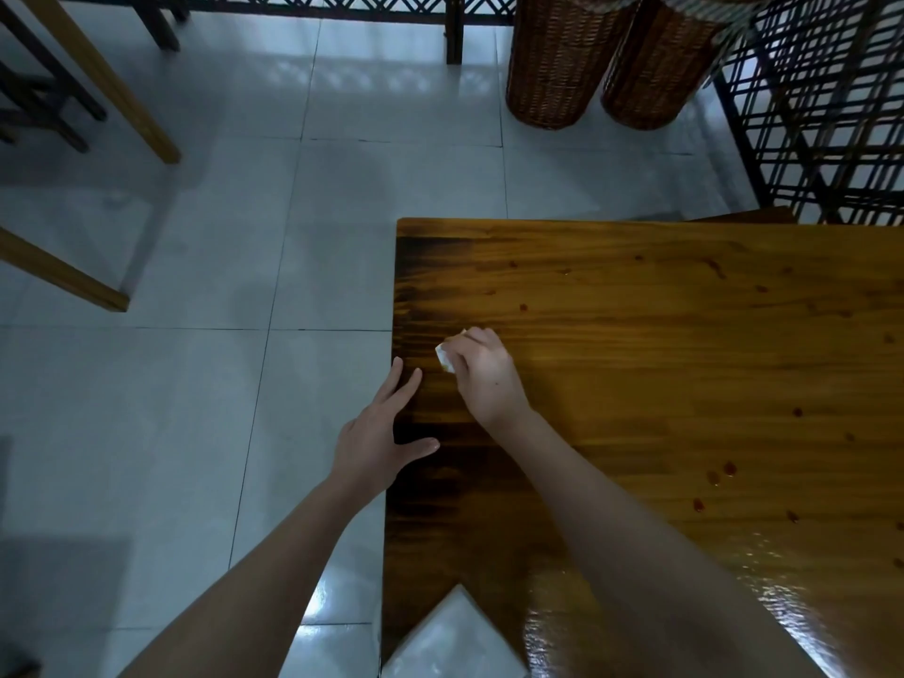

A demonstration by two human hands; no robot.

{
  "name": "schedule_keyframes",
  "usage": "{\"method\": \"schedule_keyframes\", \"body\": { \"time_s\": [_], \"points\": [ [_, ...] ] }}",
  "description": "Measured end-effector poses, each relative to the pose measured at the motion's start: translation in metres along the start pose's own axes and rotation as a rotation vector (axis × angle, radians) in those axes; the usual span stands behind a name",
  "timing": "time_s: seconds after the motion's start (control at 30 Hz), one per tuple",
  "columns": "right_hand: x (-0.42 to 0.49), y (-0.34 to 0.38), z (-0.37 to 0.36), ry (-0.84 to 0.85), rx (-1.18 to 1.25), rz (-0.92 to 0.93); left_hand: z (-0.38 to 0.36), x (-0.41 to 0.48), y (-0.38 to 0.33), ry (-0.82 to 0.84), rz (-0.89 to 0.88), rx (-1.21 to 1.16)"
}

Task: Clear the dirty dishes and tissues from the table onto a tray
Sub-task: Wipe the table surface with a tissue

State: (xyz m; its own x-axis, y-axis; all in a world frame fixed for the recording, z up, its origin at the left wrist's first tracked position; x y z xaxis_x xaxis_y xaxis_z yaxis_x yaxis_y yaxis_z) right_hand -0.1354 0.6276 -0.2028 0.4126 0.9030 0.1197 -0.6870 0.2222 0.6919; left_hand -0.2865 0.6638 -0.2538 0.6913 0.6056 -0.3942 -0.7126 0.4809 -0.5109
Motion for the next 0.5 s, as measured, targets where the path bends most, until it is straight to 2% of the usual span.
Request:
{"method": "schedule_keyframes", "body": {
  "time_s": [0.13,0.27,0.37,0.5],
  "points": [
    [-0.004,-0.014,0.013,0.009,-0.008,-0.021,-0.001,0.000,-0.001,0.010,0.005,-0.006],
    [0.007,-0.067,0.061,-0.151,0.002,-0.293,0.000,-0.001,-0.001,0.011,-0.002,-0.037],
    [0.013,-0.093,0.086,-0.262,0.003,-0.412,0.001,-0.002,-0.001,0.002,-0.013,-0.051],
    [0.014,-0.082,0.072,-0.249,-0.016,-0.384,0.002,-0.002,-0.001,0.005,-0.011,-0.050]
  ]
}}
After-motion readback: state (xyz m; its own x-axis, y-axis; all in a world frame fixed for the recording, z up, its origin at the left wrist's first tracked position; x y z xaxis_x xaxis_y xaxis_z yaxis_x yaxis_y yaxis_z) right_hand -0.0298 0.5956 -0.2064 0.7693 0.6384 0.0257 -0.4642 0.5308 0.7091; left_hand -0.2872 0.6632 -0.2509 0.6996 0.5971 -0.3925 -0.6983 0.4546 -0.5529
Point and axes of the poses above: each hand's wrist, its own x-axis towards the middle knuckle, its own z-axis out of the back of the hand, y = z × x, the point moved 6 cm from there along x, towards the middle knuckle, and after that the axes turned 10 degrees about x, right-handed, at the moved point
